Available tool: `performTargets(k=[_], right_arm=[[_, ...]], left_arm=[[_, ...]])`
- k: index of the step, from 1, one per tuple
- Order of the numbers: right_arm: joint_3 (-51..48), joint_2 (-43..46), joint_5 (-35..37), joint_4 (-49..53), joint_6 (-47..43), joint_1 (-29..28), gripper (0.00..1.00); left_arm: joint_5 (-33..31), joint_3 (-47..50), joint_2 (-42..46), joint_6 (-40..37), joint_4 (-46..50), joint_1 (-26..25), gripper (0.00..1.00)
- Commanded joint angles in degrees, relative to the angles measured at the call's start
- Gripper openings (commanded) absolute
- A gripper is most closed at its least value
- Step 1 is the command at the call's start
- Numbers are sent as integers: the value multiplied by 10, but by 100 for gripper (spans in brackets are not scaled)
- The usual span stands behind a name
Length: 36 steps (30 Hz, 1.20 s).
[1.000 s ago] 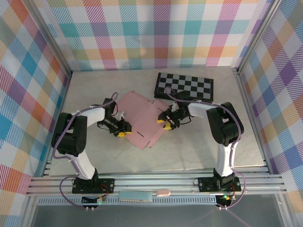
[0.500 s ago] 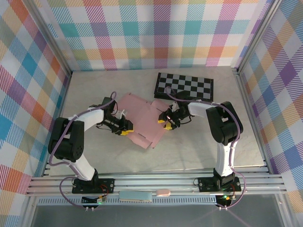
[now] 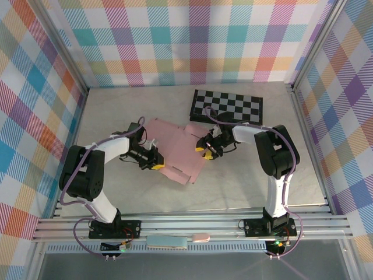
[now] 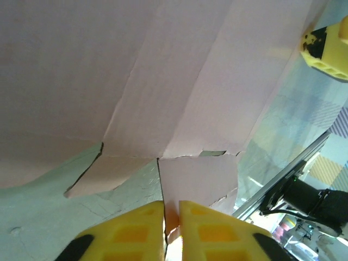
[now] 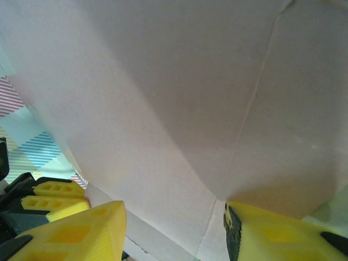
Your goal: Fold the paper box
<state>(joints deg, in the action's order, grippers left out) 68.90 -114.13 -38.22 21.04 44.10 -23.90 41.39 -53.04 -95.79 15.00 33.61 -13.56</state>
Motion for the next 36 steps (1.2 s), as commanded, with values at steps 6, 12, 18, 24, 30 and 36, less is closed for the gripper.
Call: performTargets(k=[6, 12, 18, 24, 30, 36], right_arm=[[3, 37, 23, 24, -8, 5, 51], [-36, 141, 62, 31, 18, 38, 61], [-111, 168, -6, -101, 111, 59, 69], [-137, 119, -40, -234, 199, 57, 68], [-163, 68, -43, -350, 235, 51, 67], [-175, 20, -44, -504, 317, 42, 56]], left_arm=[[-1, -4, 38, 117, -66, -11, 0], [-19, -43, 90, 227, -83, -11, 0], [-10, -68, 101, 259, -85, -11, 0], [-6, -73, 100, 267, -89, -11, 0], [-5, -79, 101, 270, -89, -11, 0], [-4, -78, 106, 270, -86, -11, 0]])
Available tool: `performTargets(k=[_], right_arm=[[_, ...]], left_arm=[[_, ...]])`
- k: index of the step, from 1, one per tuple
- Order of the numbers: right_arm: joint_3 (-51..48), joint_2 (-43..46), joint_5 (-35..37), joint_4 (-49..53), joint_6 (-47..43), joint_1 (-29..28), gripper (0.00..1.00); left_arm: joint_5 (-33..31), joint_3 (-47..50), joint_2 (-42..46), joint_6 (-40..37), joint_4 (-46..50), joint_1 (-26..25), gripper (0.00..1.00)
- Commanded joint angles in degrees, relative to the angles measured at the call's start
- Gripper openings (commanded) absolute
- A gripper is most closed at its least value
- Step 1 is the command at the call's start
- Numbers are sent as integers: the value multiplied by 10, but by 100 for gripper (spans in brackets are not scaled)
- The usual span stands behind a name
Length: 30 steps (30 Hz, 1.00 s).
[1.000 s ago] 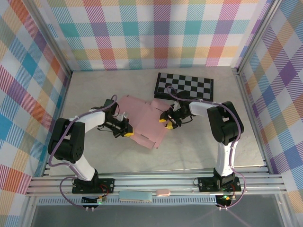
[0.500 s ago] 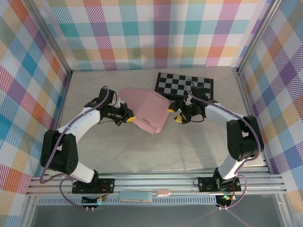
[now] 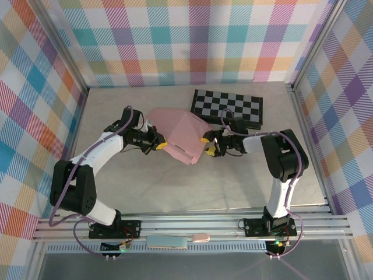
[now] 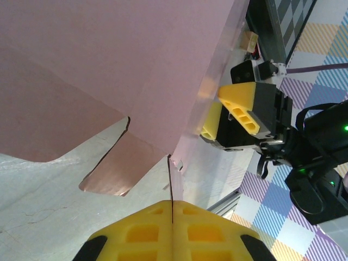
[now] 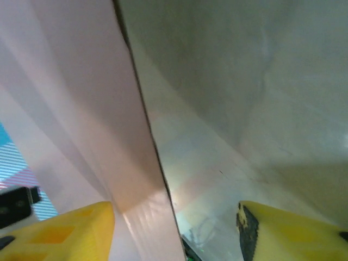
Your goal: Fold the paper box
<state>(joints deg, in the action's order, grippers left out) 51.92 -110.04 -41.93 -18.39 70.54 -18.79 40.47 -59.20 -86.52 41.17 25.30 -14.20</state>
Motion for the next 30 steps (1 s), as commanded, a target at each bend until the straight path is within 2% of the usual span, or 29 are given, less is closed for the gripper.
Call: performTargets(k=[1, 5, 9, 10, 12, 14, 16, 19, 21, 24, 30], right_arm=[[-8, -22, -3, -123, 59, -12, 53], [-20, 0, 25, -126, 59, -13, 34], [-18, 19, 49, -114, 64, -15, 1], [-17, 27, 59, -111, 69, -17, 0], [-15, 47, 79, -98, 76, -22, 0], [-6, 75, 104, -60, 84, -32, 0], [3, 112, 142, -21, 100, -48, 0], [29, 167, 209, 60, 122, -83, 0], [44, 196, 264, 103, 141, -106, 0], [79, 232, 343, 169, 154, -135, 0], [237, 293, 517, 425, 136, -153, 0]], left_arm=[[6, -17, 13, 9, -3, -5, 0], [3, -18, 15, 9, -2, -5, 0], [-6, -21, 17, 7, 7, -5, 0], [-12, -25, 19, 4, 14, -4, 9], [-43, -41, 27, -8, 44, -4, 35], [-92, -66, 43, -23, 85, -4, 45], [-182, -97, 71, -39, 140, -5, 52], [-349, -137, 121, -24, 224, -6, 59], [-434, -159, 146, -9, 260, -6, 60], [-482, -185, 160, -10, 269, -6, 61], [-480, -235, 136, -25, 254, -6, 61]])
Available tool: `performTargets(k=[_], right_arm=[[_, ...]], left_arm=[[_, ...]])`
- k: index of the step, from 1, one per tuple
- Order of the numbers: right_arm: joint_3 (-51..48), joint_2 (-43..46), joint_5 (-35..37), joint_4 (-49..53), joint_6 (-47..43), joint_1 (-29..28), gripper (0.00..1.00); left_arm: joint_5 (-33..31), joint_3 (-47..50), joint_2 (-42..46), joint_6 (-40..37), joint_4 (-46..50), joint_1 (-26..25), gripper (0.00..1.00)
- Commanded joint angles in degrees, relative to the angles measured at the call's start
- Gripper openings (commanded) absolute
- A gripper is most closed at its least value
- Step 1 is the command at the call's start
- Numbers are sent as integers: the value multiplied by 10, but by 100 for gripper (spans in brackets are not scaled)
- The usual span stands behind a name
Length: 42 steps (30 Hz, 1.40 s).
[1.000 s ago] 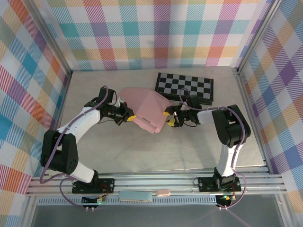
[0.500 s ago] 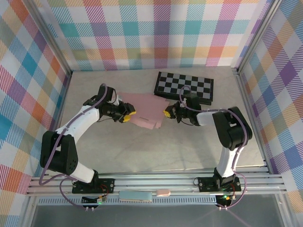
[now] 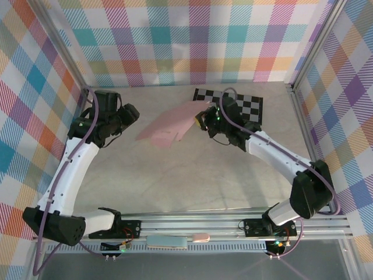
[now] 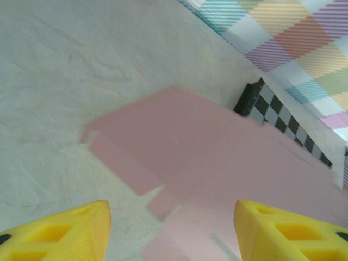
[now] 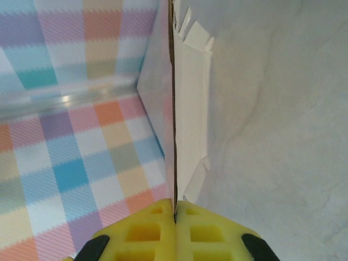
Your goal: Fold the paper box
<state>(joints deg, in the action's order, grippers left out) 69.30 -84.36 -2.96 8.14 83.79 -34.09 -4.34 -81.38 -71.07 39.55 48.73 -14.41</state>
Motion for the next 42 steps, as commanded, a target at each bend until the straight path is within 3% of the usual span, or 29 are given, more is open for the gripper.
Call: performTargets(k=[1, 6, 10, 16, 19, 26, 31, 33, 42], right_arm=[[94, 43, 157, 211, 7, -2, 0], [292, 23, 284, 513, 107, -37, 0], [486, -72, 310, 703, 193, -46, 0], [757, -257, 306, 775, 209, -24, 0], [822, -329, 285, 795, 229, -18, 0], [788, -389, 294, 787, 214, 0, 0], [592, -314, 289, 614, 190, 2, 0], [530, -290, 282, 565, 195, 6, 0], [429, -256, 249, 495, 215, 20, 0]], left_arm=[[-23, -15, -24, -11, 11, -4, 60], [32, -25, -52, -28, -19, -7, 56], [95, -37, -82, -37, -40, -12, 53], [149, -76, -117, -58, -41, -37, 51], [172, -78, -117, -64, -36, -40, 51], [225, -52, -106, -95, -23, -40, 51], [268, -40, -114, -75, -52, -52, 51], [275, -47, -125, -41, -79, -69, 51], [248, -65, -208, 213, -199, -151, 51]])
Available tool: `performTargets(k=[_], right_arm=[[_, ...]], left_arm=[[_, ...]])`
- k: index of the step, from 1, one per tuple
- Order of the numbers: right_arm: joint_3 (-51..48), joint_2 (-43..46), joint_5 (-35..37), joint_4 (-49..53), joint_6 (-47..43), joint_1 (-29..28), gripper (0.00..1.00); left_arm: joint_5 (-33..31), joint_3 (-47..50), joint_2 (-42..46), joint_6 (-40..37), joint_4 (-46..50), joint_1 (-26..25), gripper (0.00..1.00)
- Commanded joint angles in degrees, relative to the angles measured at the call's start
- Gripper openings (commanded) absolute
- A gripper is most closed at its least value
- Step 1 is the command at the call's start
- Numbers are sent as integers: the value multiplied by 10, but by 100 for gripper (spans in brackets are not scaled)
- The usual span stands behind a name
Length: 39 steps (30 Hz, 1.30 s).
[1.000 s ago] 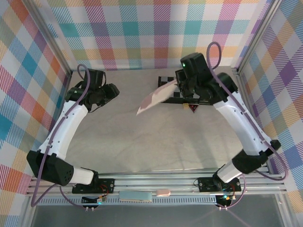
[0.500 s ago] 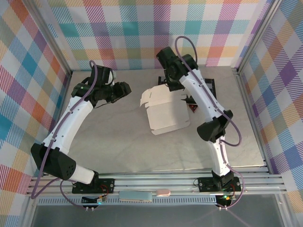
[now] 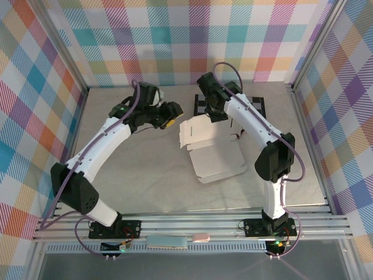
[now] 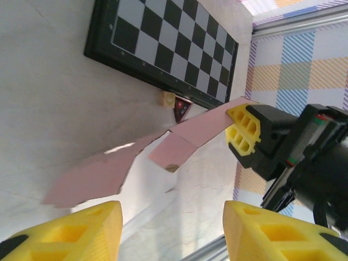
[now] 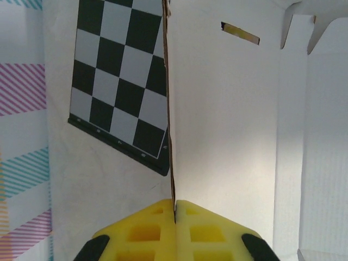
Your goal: Fold the paper box
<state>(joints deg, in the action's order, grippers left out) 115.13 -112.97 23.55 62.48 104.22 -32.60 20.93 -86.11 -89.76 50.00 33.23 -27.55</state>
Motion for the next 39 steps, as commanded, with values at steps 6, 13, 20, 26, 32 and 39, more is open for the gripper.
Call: performTargets(k=[6, 13, 20, 26, 32, 39], right_arm=[[-78, 49, -36, -85, 18, 12, 0], [-100, 53, -50, -99, 23, 16, 0], [-111, 59, -57, -111, 28, 18, 0], [-116, 63, -60, -115, 33, 18, 0], [-119, 66, -60, -120, 34, 19, 0], [-131, 73, -68, -129, 43, 19, 0]], left_arm=[[-55, -28, -33, 162, -75, -29, 51], [-36, -41, -63, 214, -77, -36, 51], [-32, -33, -80, 243, -87, -39, 51], [-22, -43, -100, 253, -99, -49, 51], [-22, -40, -103, 258, -96, -54, 51], [-18, -49, -119, 276, -128, -63, 51]])
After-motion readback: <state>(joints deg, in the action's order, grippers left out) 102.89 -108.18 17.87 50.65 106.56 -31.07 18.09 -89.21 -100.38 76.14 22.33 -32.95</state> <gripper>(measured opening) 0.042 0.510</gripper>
